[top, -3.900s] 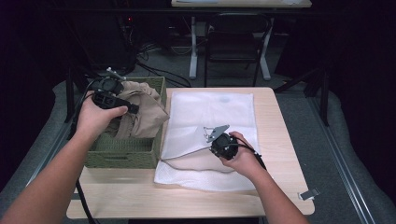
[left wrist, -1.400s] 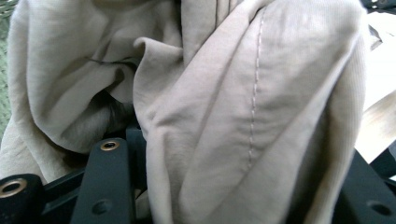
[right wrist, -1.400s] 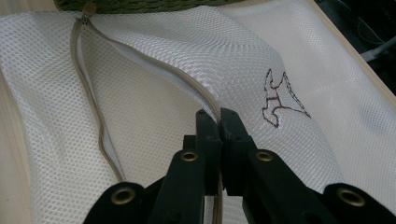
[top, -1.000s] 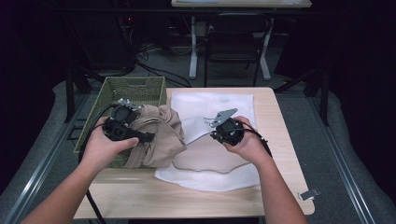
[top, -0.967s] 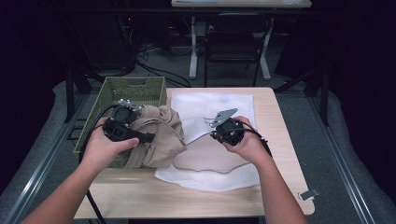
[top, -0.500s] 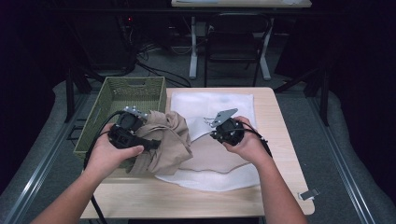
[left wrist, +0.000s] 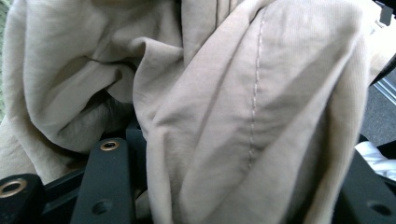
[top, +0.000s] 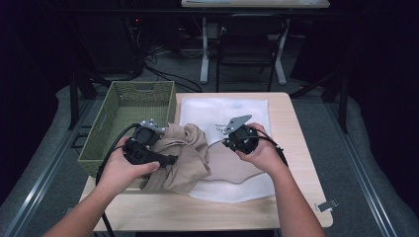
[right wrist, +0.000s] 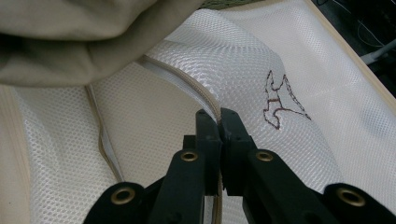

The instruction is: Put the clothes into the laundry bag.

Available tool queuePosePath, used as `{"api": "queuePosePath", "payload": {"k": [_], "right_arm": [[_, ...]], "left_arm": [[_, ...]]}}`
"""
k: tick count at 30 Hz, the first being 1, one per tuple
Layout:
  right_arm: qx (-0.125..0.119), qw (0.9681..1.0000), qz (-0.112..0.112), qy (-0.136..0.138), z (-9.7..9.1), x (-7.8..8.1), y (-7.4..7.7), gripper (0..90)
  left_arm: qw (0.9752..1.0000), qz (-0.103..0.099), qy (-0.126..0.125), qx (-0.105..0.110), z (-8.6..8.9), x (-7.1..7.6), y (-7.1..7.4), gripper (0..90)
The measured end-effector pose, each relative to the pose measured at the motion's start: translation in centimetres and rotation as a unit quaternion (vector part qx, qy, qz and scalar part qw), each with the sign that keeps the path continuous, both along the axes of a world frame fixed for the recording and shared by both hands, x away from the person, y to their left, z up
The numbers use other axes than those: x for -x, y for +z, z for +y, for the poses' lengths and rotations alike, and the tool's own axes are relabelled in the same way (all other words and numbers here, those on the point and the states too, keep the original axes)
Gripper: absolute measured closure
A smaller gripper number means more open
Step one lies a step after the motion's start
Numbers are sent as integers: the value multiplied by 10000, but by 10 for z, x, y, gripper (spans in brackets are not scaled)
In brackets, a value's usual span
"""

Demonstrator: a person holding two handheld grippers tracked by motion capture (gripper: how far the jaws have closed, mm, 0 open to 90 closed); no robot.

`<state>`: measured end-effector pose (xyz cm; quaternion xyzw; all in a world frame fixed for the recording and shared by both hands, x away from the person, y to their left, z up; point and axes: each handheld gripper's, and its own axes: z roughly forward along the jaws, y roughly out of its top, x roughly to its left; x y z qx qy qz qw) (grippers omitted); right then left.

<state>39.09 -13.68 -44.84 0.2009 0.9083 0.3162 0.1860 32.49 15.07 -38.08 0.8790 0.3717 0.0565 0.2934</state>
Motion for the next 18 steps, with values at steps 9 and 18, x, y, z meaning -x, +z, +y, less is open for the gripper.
{"api": "queuePosePath", "payload": {"k": [9, 18], "right_arm": [[-4, 10000, -12, 20, 1, 0, 0, 878], [-4, 10000, -20, 18, 2, 0, 0, 878]], "left_arm": [[9999, 77, -110, 0, -9, -1, -13, 451], [9998, 94, -170, -8, -17, 0, -21, 452]]}}
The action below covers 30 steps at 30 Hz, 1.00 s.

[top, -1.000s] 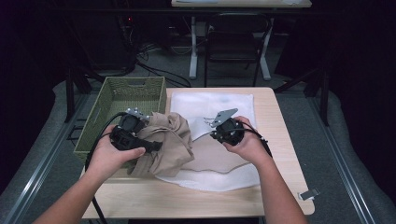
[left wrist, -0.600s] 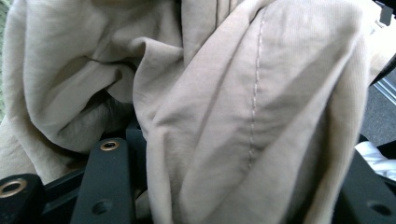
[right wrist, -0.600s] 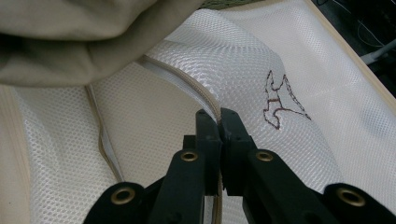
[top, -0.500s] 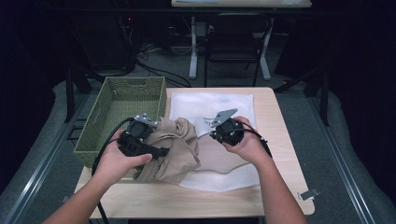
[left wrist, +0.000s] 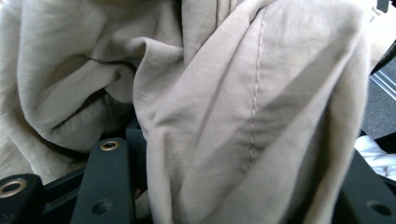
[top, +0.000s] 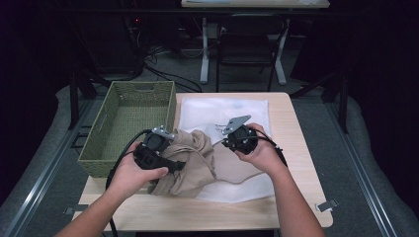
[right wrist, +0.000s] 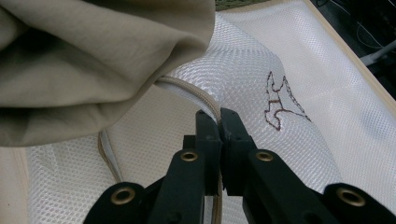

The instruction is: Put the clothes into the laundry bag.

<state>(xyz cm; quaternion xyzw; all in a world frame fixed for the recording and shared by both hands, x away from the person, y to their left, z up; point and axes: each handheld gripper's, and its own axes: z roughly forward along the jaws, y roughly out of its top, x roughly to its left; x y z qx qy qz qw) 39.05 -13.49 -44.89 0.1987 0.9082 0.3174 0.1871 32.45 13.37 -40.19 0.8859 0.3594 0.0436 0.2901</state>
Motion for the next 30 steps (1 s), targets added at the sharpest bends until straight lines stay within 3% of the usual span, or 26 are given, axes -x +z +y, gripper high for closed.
{"api": "queuePosePath", "payload": {"k": [30], "right_arm": [[26, 10000, -53, 15, 4, 1, -1, 878]], "left_arm": [[9996, 119, -271, 20, -21, 9, -26, 452]]}}
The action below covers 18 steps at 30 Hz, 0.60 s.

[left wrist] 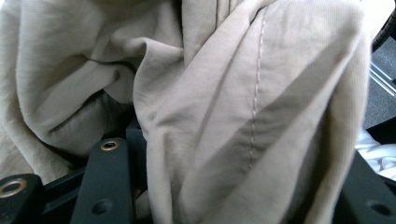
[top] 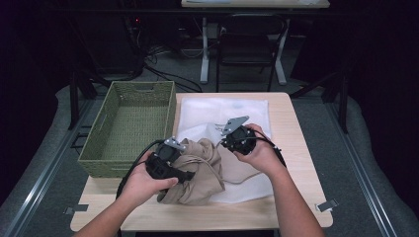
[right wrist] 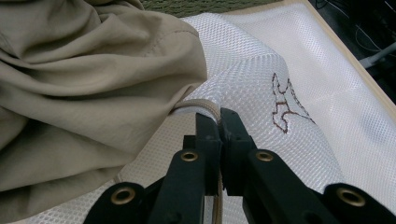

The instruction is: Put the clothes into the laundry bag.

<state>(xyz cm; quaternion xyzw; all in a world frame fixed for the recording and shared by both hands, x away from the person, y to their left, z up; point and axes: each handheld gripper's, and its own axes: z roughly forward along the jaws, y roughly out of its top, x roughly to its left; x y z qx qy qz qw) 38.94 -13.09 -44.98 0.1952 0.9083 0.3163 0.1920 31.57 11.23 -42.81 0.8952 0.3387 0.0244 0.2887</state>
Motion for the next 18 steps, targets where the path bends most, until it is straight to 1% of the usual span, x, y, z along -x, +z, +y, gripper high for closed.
{"api": "queuePosePath", "payload": {"k": [12, 18], "right_arm": [[-29, 10000, 5, -9, 0, 0, 1, 878], [-40, 10000, 17, -38, 0, 1, 1, 878]], "left_arm": [[10000, -32, -53, 2, -3, 5, 0, 452], [9999, -41, -150, -22, -7, 10, 0, 452]]}}
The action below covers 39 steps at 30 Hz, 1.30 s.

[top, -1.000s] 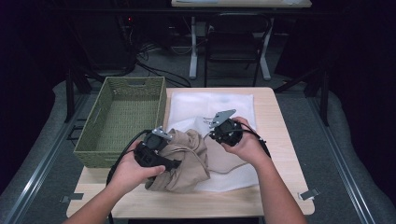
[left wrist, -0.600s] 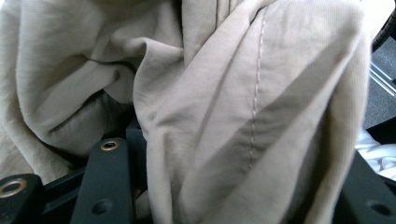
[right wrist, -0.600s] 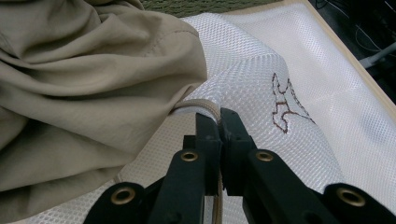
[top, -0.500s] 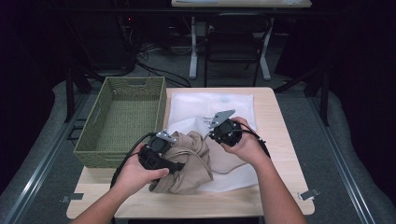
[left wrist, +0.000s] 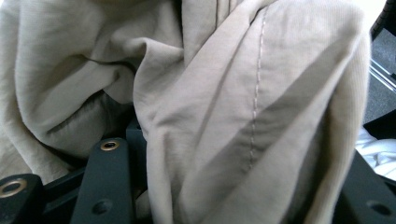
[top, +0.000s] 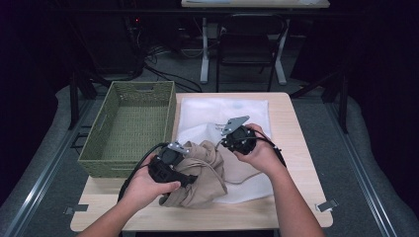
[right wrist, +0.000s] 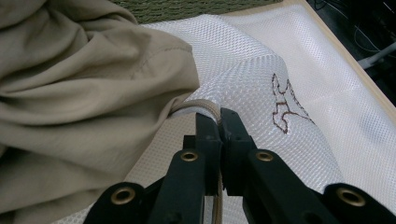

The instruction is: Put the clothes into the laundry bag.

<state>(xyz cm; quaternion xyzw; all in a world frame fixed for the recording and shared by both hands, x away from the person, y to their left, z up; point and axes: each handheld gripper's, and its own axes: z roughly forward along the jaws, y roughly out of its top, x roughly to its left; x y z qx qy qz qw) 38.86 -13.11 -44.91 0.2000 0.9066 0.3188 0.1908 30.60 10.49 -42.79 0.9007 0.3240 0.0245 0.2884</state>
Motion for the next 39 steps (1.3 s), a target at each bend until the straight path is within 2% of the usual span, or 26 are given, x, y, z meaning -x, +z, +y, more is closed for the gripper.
{"api": "queuePosePath", "payload": {"k": [9, 22, 33, 39], "right_arm": [[-4, 10000, -41, 46, 1, 0, 0, 878], [-39, 10000, -46, 47, 3, 1, 1, 878], [-36, 9999, -95, 77, 4, 1, 1, 878], [-29, 9999, -90, 85, 4, 1, 0, 878]], "left_arm": [[9999, 12, -99, 28, -8, 6, -3, 452], [9998, 66, -167, 51, -16, 5, -12, 452], [9996, 40, -277, -16, -25, 3, -19, 452], [9996, 63, -269, 0, -31, 0, -27, 452]]}}
